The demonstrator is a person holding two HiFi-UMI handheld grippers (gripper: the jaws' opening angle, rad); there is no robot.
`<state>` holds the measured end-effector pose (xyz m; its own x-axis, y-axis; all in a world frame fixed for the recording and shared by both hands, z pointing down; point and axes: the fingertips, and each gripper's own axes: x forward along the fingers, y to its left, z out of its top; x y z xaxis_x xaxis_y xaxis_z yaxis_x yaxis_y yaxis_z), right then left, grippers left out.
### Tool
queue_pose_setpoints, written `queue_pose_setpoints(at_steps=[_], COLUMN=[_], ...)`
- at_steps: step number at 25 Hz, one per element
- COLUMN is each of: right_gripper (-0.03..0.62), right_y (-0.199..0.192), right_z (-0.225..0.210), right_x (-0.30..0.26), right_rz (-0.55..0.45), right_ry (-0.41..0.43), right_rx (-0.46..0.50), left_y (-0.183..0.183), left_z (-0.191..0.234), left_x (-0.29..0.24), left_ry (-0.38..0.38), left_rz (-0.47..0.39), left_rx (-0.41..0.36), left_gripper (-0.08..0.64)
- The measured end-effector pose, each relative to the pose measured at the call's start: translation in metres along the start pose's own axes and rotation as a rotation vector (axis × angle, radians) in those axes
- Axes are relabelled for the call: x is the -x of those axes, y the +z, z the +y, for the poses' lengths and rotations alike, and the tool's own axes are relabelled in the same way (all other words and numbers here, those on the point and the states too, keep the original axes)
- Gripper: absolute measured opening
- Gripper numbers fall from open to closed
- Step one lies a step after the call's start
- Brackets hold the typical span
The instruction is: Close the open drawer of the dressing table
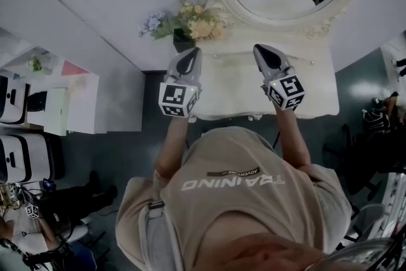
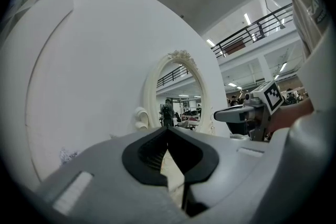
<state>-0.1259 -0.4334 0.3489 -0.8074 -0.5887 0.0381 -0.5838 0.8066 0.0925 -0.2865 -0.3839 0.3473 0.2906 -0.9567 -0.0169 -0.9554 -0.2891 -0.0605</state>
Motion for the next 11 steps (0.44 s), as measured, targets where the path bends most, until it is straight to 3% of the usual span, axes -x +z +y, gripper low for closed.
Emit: queue_pose_setpoints(at_steps=[7,11], right_gripper=[0.005,0.005], right_y=[0.004,-0.006], right_z=[-0.038,-0.060], right_x=[-0.001,-0.002], right_rz=[-0.033,-0.018], right_ry=[-0.015,-0.007], right_rx=[0.006,-0.006], left_y=[0.014,0.001], left_z=[-0.009,-0.015], left_x=[-0.037,-0.055], left_ry=[-0.017,-0.007], left_rz=[-0.029,0.010], left_rx=[-0.033,-0.019], left_gripper=[-0.003,-0.003])
